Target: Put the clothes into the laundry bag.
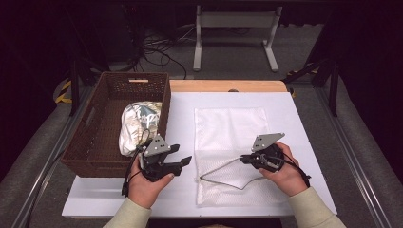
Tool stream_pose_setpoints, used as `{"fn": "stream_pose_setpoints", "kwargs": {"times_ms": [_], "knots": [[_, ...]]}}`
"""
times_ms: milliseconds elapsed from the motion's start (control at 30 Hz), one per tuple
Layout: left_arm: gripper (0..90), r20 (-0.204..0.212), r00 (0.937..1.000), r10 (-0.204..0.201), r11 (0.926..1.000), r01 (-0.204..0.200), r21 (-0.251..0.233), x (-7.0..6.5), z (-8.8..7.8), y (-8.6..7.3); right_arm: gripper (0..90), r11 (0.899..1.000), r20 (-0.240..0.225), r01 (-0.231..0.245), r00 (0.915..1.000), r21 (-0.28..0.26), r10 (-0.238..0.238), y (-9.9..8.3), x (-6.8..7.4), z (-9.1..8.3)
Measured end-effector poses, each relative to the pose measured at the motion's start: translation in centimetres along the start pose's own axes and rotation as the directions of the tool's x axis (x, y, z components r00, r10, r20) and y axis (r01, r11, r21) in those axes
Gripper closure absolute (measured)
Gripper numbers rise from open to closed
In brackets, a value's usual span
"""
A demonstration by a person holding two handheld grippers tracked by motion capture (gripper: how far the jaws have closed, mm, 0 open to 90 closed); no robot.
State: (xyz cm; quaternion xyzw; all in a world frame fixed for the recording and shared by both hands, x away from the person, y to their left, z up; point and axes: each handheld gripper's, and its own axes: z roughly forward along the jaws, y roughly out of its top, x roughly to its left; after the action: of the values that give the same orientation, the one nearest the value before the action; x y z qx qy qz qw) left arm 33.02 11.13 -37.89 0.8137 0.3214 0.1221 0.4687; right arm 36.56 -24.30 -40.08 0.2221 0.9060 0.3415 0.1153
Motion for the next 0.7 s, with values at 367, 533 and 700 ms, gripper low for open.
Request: {"fn": "stream_pose_setpoints", "kwargs": {"times_ms": [367, 533, 700], "knots": [[36.6, -0.041, 0.9989, -0.024, 0.9996, 0.024, -0.012, 0.9, -2.1, 0.4, 88.4, 0.999, 0.003, -0.023, 0.9997, -0.043, 0.023, 0.8, -0.8, -0.9], [34.0, -0.062, 0.9973, -0.040, 0.9990, 0.038, -0.021, 1.6, -3.3, 1.1, 88.5, 0.998, 0.004, -0.024, 0.9997, -0.052, 0.024, 1.3, -1.2, -1.4], [32.9, -0.076, 0.9964, -0.038, 0.9992, 0.037, -0.014, 2.3, -4.0, 1.9, 88.5, 0.998, 0.001, -0.035, 0.9994, -0.059, 0.035, 1.4, -1.4, -1.6]]}}
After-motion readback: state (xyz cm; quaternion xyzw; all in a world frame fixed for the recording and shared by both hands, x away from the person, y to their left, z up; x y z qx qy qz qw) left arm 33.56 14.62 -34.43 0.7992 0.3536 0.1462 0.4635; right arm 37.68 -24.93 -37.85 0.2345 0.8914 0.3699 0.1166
